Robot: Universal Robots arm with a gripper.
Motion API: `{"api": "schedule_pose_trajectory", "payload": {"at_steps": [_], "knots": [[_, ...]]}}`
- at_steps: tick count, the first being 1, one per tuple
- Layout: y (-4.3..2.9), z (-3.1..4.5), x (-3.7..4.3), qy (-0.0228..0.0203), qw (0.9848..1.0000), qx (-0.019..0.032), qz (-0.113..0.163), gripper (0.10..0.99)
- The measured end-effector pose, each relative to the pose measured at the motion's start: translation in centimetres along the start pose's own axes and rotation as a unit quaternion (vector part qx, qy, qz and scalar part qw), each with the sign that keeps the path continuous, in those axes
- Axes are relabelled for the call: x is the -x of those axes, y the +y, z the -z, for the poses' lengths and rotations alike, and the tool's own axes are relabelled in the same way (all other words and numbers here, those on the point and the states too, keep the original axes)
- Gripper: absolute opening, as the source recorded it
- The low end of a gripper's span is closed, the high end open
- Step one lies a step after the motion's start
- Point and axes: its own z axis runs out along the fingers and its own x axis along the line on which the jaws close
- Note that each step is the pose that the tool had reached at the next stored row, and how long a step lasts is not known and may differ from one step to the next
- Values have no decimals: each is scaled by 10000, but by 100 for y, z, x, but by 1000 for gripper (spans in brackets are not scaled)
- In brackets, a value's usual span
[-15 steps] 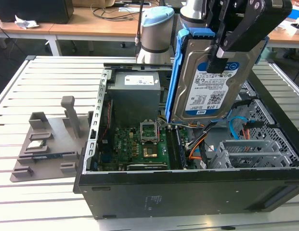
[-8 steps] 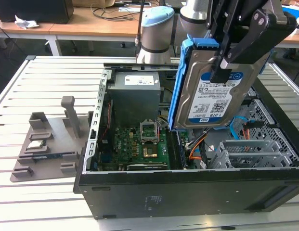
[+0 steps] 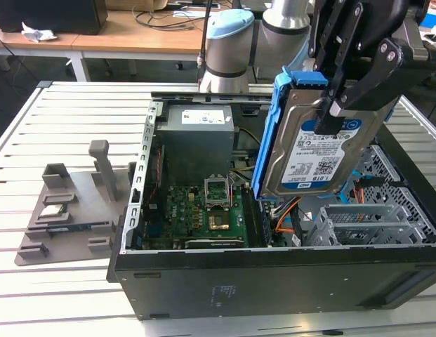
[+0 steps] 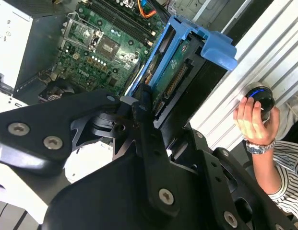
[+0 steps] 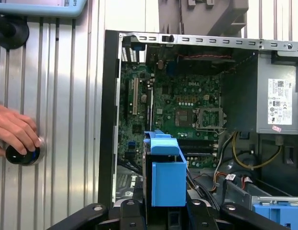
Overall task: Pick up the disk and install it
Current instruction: 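Pick up the disk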
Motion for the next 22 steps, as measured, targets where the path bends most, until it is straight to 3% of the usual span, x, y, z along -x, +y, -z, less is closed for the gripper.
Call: {"api": "schedule_pose_trajectory", "payload": {"at_steps": [12,22], "knots": [[-63,-77,-256,0,10000,0,-7,361],[-103,-154,-382,-1,10000,0,-11,361]]}}
